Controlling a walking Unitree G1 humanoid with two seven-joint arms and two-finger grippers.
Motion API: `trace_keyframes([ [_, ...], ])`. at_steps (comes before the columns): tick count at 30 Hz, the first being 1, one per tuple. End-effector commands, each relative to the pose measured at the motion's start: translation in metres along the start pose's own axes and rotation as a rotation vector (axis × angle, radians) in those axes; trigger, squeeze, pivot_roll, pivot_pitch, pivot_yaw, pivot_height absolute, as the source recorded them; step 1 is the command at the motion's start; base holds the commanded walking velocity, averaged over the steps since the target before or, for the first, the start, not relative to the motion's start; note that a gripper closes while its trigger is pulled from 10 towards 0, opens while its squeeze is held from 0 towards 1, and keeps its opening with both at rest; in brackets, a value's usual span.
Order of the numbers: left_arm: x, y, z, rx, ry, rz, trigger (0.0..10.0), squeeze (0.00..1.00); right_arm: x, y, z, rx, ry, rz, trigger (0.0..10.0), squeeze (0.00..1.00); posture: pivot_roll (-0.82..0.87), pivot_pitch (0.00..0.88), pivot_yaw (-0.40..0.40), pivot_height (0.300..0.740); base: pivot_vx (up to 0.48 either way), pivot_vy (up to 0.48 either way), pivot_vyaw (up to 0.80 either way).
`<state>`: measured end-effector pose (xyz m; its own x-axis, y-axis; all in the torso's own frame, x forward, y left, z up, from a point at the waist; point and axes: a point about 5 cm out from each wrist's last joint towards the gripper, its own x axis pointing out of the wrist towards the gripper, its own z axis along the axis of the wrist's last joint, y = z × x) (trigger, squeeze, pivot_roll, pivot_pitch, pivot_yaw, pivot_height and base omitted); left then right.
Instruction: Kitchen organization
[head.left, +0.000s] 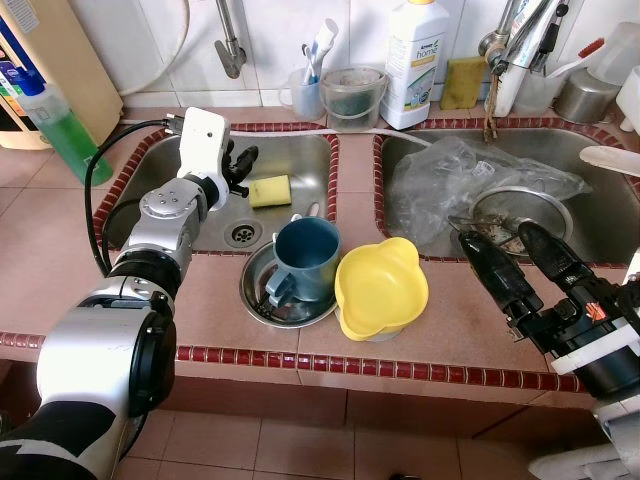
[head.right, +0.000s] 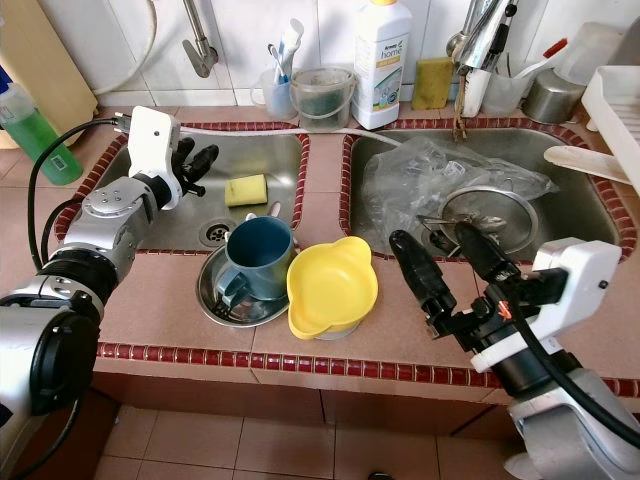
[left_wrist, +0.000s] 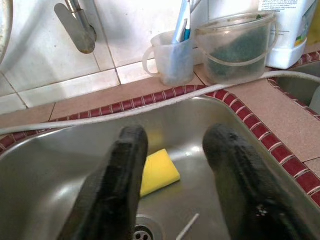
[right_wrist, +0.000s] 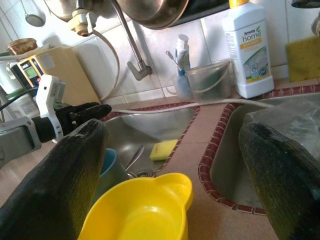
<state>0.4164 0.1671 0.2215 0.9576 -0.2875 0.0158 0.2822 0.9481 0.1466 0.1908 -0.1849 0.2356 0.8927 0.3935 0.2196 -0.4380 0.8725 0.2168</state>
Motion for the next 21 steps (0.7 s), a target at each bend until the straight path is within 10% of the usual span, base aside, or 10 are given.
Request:
trace_keyframes([
  [1,-0.001,0.011,0.011,0.0,-0.02,0.019,10.0,1.0,0.004,0.006,0.0,-0.018,-0.006,0.032,10.0,0.0,-0.3,0.147,0.128,0.74,0.0,0.0,0.0],
  [2,-0.001,0.011,0.011,0.0,-0.02,0.019,10.0,1.0,0.004,0.006,0.0,-0.018,-0.006,0.032,10.0,0.0,-0.3,0.147,0.128,0.74,0.0,0.0,0.0],
  [3,-0.001,0.014,0.015,-0.003,-0.034,0.026,10.0,0.67,0.008,0.005,-0.001,-0.042,-0.013,0.02,10.0,0.0,-0.29,0.141,0.127,0.74,0.0,0.0,0.0],
  [4,-0.002,0.016,0.018,-0.01,-0.048,0.034,10.0,0.0,0.011,0.004,-0.002,-0.061,-0.021,0.004,10.0,0.0,-0.29,0.137,0.125,0.74,0.0,0.0,0.0],
  [21,-0.011,0.014,0.021,-0.117,-0.214,-0.014,10.0,0.0,0.044,0.001,-0.02,-0.204,-0.109,-0.111,10.0,0.0,-0.22,0.059,0.088,0.74,0.0,0.0,0.0],
])
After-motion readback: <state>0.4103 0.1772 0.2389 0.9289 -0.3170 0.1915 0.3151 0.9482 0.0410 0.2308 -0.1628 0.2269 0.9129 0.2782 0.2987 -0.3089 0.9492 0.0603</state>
